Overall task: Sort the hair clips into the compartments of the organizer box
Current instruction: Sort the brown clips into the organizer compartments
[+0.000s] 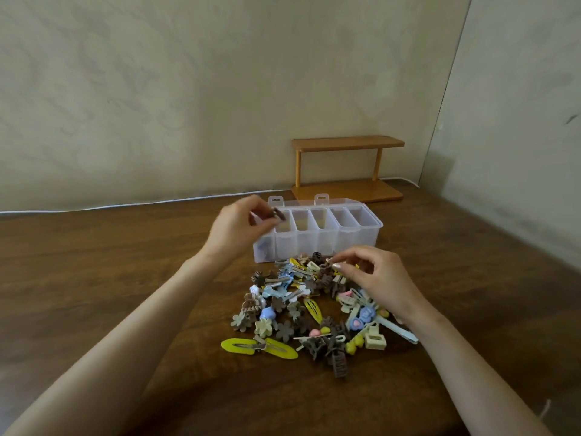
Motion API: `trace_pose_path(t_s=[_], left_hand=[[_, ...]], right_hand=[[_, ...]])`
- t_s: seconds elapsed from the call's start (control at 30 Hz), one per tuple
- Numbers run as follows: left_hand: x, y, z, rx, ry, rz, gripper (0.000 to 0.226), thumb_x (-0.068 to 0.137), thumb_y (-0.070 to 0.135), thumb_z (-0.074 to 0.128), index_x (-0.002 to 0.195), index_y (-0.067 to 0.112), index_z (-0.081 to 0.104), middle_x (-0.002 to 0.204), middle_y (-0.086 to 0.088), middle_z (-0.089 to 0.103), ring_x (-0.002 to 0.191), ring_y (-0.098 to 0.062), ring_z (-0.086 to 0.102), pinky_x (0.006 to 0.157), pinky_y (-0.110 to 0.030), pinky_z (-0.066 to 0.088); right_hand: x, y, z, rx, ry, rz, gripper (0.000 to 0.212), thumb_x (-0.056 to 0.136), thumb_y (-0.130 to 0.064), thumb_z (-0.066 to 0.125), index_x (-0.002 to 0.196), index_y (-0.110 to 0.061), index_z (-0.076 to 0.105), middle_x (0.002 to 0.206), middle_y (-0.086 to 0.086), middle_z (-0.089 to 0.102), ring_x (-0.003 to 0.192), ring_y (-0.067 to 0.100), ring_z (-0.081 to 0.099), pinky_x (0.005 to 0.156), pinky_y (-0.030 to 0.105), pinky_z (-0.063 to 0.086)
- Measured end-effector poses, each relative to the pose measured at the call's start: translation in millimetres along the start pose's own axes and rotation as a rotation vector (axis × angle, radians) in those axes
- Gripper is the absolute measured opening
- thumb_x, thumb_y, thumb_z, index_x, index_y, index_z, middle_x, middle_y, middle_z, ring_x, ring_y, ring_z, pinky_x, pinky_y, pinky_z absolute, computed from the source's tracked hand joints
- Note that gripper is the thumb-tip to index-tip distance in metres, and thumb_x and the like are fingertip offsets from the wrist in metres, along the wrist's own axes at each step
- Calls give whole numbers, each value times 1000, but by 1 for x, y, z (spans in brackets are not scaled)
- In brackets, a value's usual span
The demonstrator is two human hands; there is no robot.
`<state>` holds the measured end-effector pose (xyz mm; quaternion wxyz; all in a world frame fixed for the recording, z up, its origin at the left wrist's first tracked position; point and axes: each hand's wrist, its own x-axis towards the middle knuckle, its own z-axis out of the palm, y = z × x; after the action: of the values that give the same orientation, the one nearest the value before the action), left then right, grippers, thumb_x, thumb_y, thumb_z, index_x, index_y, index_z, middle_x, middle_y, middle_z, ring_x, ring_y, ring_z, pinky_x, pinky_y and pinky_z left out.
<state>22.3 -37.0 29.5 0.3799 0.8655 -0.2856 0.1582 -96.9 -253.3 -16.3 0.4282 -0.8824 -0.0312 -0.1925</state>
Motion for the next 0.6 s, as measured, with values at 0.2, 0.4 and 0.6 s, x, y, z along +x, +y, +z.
trace_pose_path(t_s=[0.2, 0.4, 0.6], left_hand=[[14, -40, 2, 160, 99, -82, 13, 83, 27, 65, 93, 18, 63, 93, 2, 64, 77, -12, 55, 61, -24, 43], [13, -44, 2, 267, 89, 28, 25, 90, 4, 45, 98, 15, 66, 113, -7, 55, 109, -22, 44, 83, -29, 38], [6, -36, 5, 554, -239, 80, 47, 84, -4, 41, 118, 23, 58, 144, -7, 29, 130, -28, 23, 103, -39, 25]], right_hand=[[1, 3, 0, -69, -8, -13, 8, 87, -26, 64, 90, -27, 71, 83, -15, 66, 68, 10, 55, 61, 17, 45], [1, 4, 0, -75, 2, -29, 8, 88, -24, 65, 91, -24, 72, 81, -13, 66, 68, 10, 55, 64, 19, 46], [1, 5, -1, -77, -1, -43, 9, 88, -23, 64, 92, -23, 72, 83, -12, 67, 72, 11, 59, 67, 25, 50]])
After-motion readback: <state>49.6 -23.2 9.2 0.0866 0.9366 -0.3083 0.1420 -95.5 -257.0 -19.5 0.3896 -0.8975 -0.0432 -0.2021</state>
